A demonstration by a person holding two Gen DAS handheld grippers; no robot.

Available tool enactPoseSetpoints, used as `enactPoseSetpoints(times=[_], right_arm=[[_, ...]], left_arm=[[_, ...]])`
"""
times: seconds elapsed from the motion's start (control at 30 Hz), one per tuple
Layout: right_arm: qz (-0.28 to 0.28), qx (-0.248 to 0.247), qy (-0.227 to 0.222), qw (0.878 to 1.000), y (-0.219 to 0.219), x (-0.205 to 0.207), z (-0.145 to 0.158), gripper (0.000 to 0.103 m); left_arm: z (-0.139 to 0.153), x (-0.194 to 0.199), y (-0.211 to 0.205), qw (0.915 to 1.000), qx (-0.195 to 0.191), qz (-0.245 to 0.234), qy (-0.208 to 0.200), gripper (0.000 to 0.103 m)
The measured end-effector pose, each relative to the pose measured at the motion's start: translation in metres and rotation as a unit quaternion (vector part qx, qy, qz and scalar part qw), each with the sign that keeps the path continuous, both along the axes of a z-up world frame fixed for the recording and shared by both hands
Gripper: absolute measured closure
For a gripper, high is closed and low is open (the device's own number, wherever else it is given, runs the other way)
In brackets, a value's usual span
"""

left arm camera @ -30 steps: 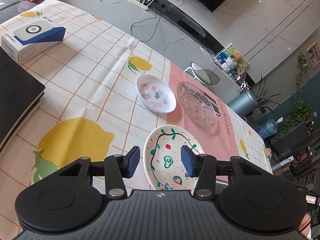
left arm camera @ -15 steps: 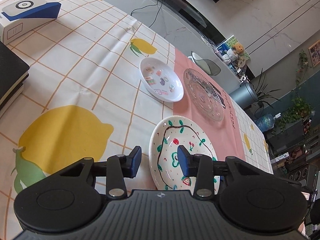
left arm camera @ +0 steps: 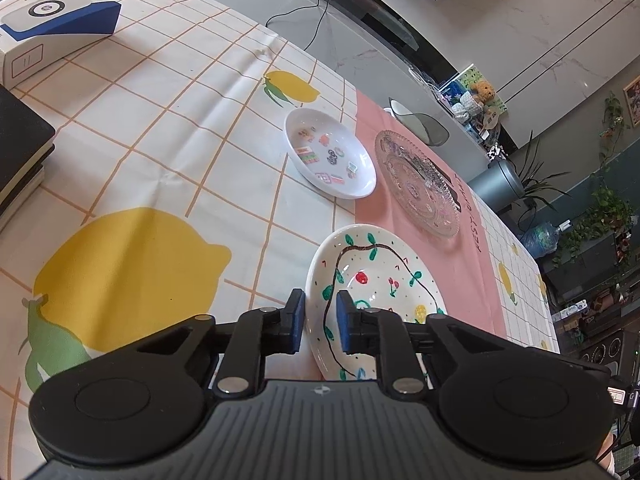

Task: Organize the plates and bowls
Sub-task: 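Lift the painted plate and carry it toward the bowl stack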

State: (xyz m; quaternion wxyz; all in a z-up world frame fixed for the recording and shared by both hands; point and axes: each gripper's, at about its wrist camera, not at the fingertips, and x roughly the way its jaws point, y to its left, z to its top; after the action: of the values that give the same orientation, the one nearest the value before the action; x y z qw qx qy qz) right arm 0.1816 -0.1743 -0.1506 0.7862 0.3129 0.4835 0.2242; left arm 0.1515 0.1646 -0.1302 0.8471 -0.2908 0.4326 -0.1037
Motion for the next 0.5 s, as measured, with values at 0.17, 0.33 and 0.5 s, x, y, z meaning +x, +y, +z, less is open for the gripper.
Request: enactPoseSetpoints(times=[0.17, 0.33, 0.5], right_arm=[[-0.015, 0.001, 0.008, 1.000, -0.002, 0.000, -0.003, 0.098], [-0.025, -0.001, 0.018, 1.000, -0.003, -0.002, 0.000, 0.098], [-0.029, 0.016, 0.021, 0.999, -0.008, -0.001, 0.005, 0.098]], left_arm=[[0.002, 0.000, -0.005, 0.9999, 0.015, 0.004, -0.001, 0.092], [0.007, -0.001, -0.006, 0.9998, 0.016, 0.008, -0.004, 0.092], [0.017, 0.000, -0.004, 0.9998, 0.006, 0.013, -0.011, 0.092]])
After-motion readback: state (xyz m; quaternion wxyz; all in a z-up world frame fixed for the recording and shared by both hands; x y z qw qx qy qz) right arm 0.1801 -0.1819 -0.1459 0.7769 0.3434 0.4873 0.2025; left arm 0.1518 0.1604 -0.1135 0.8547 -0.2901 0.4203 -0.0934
